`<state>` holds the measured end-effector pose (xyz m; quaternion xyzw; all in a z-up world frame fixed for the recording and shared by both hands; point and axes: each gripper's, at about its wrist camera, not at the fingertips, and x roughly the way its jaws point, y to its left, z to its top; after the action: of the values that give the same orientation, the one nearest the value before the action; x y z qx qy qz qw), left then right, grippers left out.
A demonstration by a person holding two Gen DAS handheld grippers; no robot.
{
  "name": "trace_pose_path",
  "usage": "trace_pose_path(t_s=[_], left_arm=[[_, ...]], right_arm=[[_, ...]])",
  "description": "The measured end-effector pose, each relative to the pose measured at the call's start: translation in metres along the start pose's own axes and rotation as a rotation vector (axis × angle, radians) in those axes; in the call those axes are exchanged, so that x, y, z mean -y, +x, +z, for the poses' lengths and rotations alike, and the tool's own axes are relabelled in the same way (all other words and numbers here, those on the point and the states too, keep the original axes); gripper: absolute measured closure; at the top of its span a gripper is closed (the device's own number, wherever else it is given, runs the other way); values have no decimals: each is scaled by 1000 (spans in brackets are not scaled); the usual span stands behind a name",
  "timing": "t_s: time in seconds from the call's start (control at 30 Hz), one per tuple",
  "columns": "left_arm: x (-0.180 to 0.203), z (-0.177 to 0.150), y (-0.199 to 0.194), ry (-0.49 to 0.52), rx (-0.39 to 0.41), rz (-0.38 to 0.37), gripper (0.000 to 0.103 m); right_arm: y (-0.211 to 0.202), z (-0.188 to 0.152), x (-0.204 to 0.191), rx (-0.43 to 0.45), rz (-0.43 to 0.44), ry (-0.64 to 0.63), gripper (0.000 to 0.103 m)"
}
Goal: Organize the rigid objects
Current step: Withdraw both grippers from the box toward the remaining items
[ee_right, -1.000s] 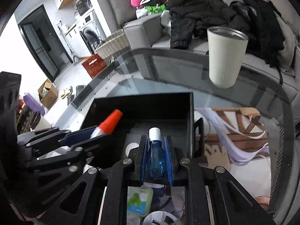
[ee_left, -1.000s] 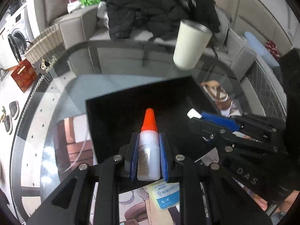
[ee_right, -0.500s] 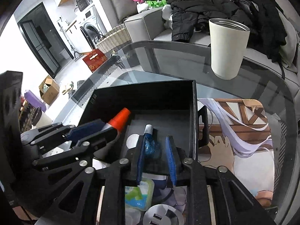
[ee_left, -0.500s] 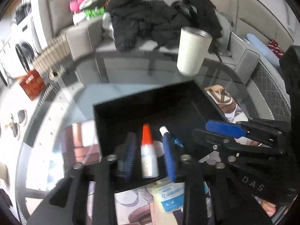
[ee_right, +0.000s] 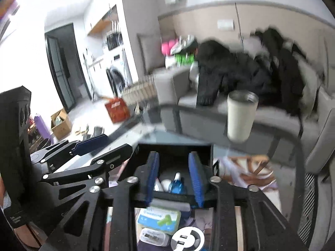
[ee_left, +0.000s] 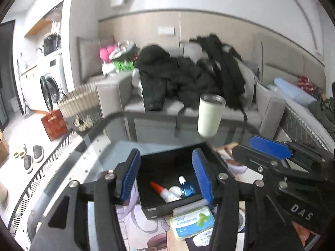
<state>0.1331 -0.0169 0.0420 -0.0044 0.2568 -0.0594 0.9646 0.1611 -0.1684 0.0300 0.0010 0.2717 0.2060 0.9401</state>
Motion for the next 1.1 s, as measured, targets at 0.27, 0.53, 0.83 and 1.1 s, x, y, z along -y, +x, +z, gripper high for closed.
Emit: trace_pose_path(t_s=[0.27,0.53,0.83,1.1], left_arm=[[-9,-4,-39,-44,107,12,26],[-11,-7,-58,-37,133,0,26],[-9,-14,-49,-41,72,-28,26],[20,-44,-37,73,-37,-109,26]], right_arm=[[-51,-7,-14,135,5,-24,53],[-76,-14,-19,173,15,-47,53],[-77,-14,-16,158,25,-55,53],[-76,-28,7,80,-3,-46,53]])
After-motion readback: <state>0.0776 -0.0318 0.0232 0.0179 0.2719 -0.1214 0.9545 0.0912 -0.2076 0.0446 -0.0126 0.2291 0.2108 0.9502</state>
